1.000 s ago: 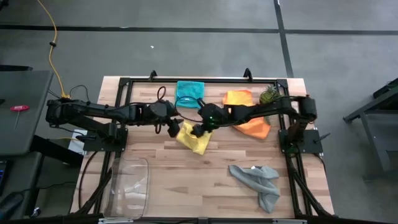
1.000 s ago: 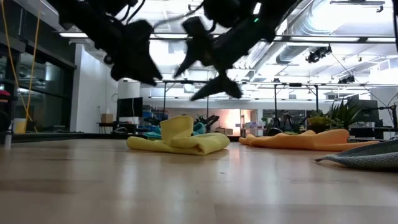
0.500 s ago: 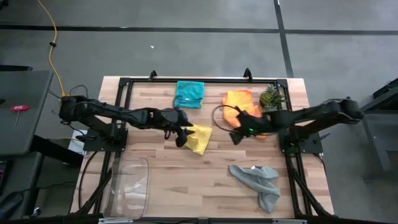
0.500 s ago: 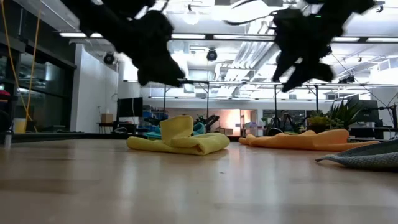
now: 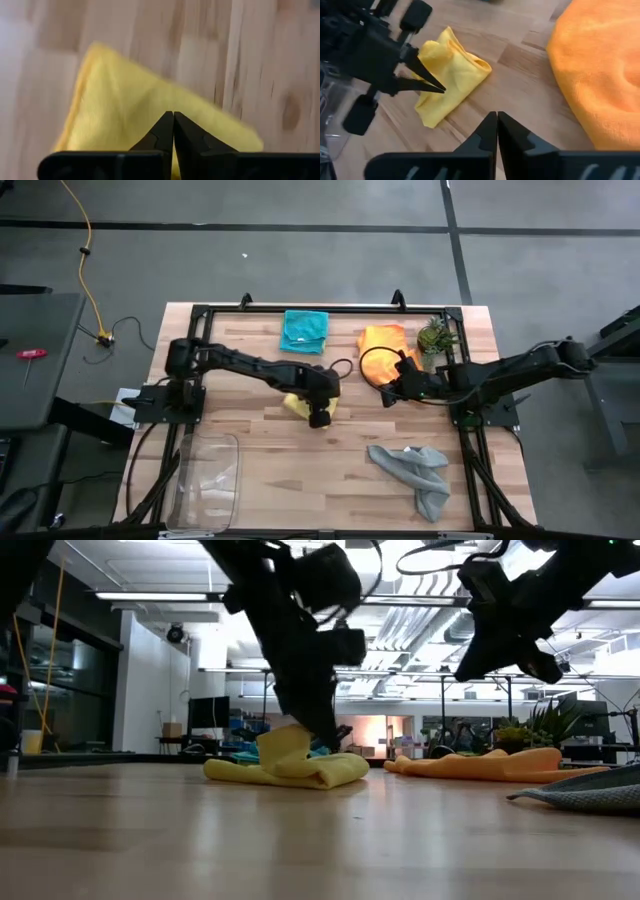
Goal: Fold microfiber towels
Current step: Fold the yellow microfiber towel
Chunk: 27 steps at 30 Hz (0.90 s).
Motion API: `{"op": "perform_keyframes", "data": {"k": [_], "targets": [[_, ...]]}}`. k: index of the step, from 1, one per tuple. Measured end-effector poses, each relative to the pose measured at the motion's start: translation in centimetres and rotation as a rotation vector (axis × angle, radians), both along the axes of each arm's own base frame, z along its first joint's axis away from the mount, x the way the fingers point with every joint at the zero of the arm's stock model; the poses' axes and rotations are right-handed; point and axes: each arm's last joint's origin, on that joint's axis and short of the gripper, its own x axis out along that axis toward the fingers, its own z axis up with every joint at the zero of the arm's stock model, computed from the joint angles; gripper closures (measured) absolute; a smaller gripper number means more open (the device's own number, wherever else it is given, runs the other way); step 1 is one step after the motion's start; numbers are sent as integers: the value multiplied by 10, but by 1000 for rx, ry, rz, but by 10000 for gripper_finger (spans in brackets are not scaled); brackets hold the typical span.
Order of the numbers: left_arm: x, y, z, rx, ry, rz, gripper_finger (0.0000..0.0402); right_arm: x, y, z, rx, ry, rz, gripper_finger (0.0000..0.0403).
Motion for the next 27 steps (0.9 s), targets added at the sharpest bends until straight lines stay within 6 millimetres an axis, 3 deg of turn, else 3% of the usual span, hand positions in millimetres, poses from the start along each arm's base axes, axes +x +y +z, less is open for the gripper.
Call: {"op": "perform_keyframes", "data": {"k": [4,10,19,22,27], "targets": [[-5,-1,6,-27,84,-34,401,1,0,-2,-4,11,5,399],[-29,-1,24,50,241,-56,401,2,0,-2,-17,16,18,400],[-55,14,16,80,448,-58,402,2,0,-2,-16,10,20,402],[-62,22,33,110,395,-10,402,3,1,-1,-14,0,21,402],[-80,39,75,120,138,52,402,5,1,1,-10,-28,21,402]]}}
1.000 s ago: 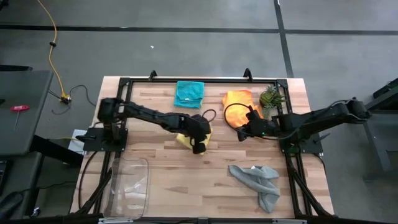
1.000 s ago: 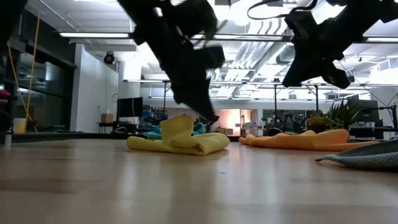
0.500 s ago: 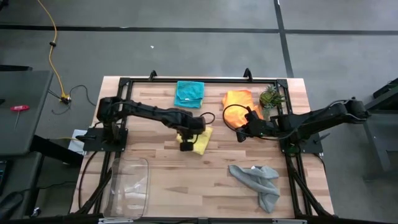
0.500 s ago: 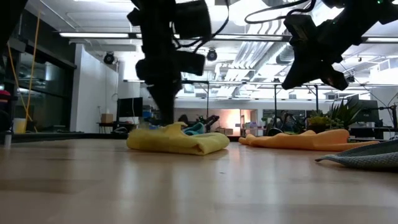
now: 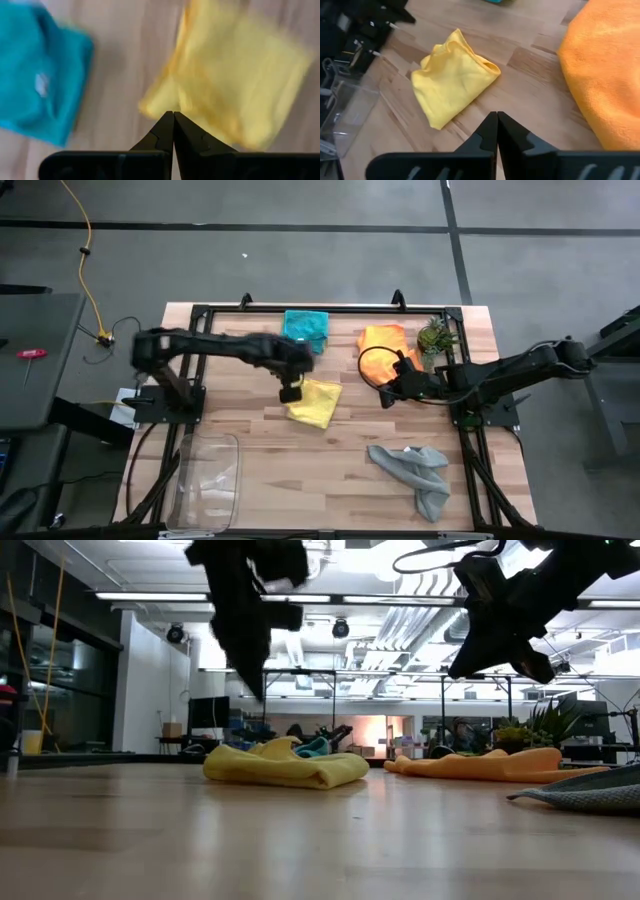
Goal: Fold microfiber towels
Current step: Fold the yellow microfiber towel
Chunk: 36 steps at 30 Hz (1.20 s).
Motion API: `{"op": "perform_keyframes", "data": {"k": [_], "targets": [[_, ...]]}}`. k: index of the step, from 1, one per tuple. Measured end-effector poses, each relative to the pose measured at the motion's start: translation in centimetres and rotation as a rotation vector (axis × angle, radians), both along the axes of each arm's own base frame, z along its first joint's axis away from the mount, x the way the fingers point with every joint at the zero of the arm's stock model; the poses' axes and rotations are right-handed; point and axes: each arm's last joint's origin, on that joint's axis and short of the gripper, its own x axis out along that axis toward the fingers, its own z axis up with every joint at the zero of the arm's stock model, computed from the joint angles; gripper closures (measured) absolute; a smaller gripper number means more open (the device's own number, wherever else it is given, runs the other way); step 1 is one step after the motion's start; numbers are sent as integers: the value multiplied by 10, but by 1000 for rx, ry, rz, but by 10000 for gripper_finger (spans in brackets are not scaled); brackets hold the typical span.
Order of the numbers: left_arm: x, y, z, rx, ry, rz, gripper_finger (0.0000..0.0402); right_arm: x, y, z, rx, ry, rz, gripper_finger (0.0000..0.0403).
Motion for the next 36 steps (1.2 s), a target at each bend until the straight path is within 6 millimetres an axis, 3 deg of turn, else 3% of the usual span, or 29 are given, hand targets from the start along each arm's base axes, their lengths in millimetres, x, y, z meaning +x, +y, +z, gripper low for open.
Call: {"op": "perform_keyframes", "data": {"k": [5,10,14,19,26,31,36], "targets": [[-34,10,34,43,-351,64,402,1,0,1,2,-18,0,402],[-68,5,40,86,-622,143,402,3,0,3,5,-43,0,402],[-88,-2,32,75,-774,199,402,8,1,10,13,-131,23,392],[-102,-5,33,54,-883,199,402,20,3,29,-3,-183,52,330],[-121,14,47,26,-972,115,402,55,8,38,-36,45,81,222],[-140,25,59,75,-1033,163,402,80,11,31,19,148,9,157],[-151,24,68,78,-1081,140,402,102,9,7,206,150,-213,136]]}}
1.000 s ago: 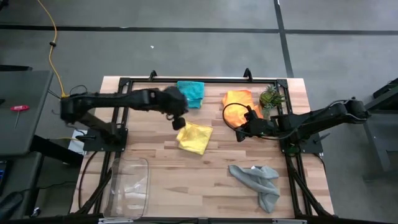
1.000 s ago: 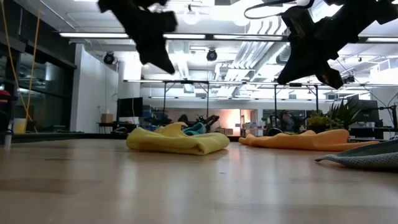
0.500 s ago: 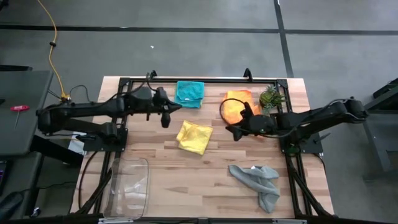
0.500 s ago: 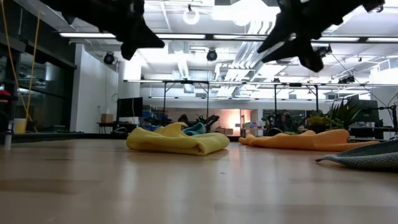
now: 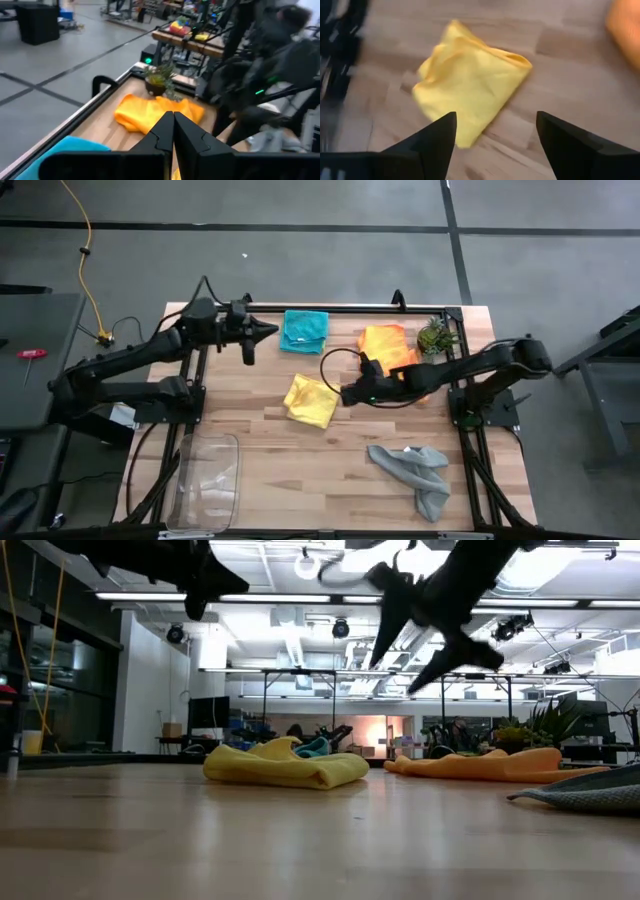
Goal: Fold microfiber towels
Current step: Fold the yellow microfiber towel
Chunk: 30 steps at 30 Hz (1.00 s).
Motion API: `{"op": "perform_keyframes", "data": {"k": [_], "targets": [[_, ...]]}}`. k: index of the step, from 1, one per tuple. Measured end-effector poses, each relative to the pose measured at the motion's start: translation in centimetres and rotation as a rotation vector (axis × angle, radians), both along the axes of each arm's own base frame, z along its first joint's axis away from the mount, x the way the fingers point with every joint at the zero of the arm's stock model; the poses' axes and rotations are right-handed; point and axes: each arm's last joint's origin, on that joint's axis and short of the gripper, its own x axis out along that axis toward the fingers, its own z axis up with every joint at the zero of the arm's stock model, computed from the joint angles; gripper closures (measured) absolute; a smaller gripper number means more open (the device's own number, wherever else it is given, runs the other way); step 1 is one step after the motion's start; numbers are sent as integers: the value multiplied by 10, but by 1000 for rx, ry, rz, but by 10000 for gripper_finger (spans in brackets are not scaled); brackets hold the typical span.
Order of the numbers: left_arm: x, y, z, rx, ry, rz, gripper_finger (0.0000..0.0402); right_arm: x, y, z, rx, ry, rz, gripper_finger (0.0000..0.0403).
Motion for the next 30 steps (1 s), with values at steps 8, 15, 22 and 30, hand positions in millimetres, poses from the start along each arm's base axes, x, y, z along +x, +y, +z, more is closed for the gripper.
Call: {"op": "perform_keyframes", "data": {"k": [8,15,22,30], "targets": [[-1,-4,9,32,-70,-92,401,39,1,-52,218,-54,-96,135],[0,-4,14,23,-132,-113,401,50,2,-82,265,3,-180,135],[-1,-3,14,15,-135,-106,401,63,7,-60,200,5,-24,138],[-2,-1,14,21,-133,-41,401,74,-10,-24,-16,175,263,297]]}}
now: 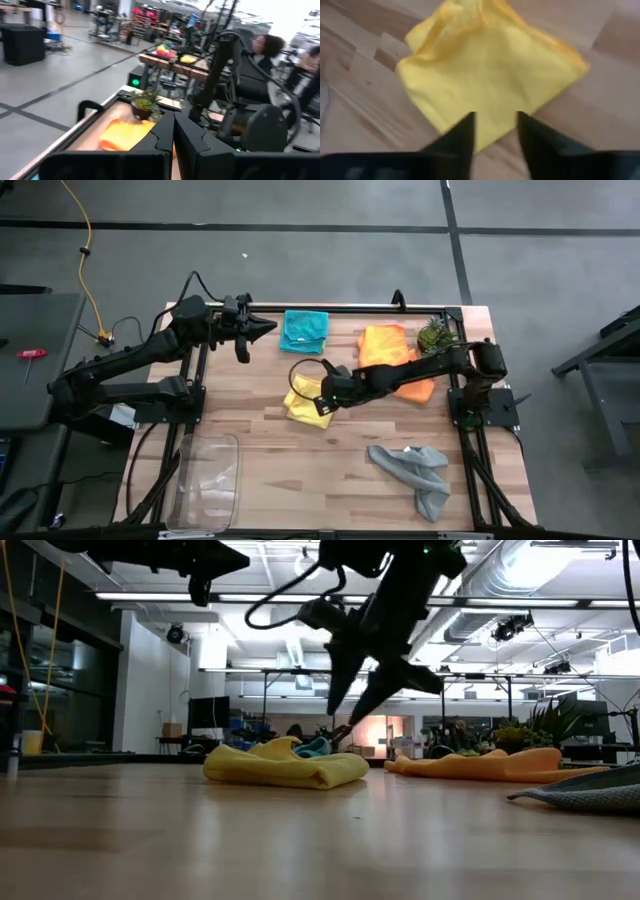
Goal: Fold microfiber towels
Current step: Fold the yellow microfiber towel
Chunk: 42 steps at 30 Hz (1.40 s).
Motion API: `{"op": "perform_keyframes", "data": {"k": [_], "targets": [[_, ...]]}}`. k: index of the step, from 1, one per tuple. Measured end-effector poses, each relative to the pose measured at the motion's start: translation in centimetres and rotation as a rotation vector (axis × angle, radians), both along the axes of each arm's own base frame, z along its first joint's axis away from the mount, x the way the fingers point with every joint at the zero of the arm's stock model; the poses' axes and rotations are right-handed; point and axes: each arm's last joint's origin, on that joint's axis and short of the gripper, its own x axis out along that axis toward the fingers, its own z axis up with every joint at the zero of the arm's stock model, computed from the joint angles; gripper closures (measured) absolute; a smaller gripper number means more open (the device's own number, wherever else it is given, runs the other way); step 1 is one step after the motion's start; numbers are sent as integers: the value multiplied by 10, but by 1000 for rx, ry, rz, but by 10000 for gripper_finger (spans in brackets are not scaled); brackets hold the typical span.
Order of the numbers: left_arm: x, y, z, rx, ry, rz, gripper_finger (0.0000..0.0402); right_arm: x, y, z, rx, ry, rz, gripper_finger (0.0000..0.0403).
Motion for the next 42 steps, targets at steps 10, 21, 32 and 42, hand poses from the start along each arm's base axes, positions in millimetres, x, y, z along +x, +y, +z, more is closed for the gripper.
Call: {"op": "perform_keyframes", "data": {"k": [10,21,32,42], "targets": [[0,1,0,-8,-1,28,401,16,-23,-21,45,-30,163,399],[-1,2,-1,-16,0,76,401,35,-26,-52,103,-2,285,402],[-1,3,-1,-40,-3,120,401,21,-49,-60,-34,134,723,403],[-1,4,-1,-44,-3,154,401,18,-76,-54,-492,205,1509,403]]}}
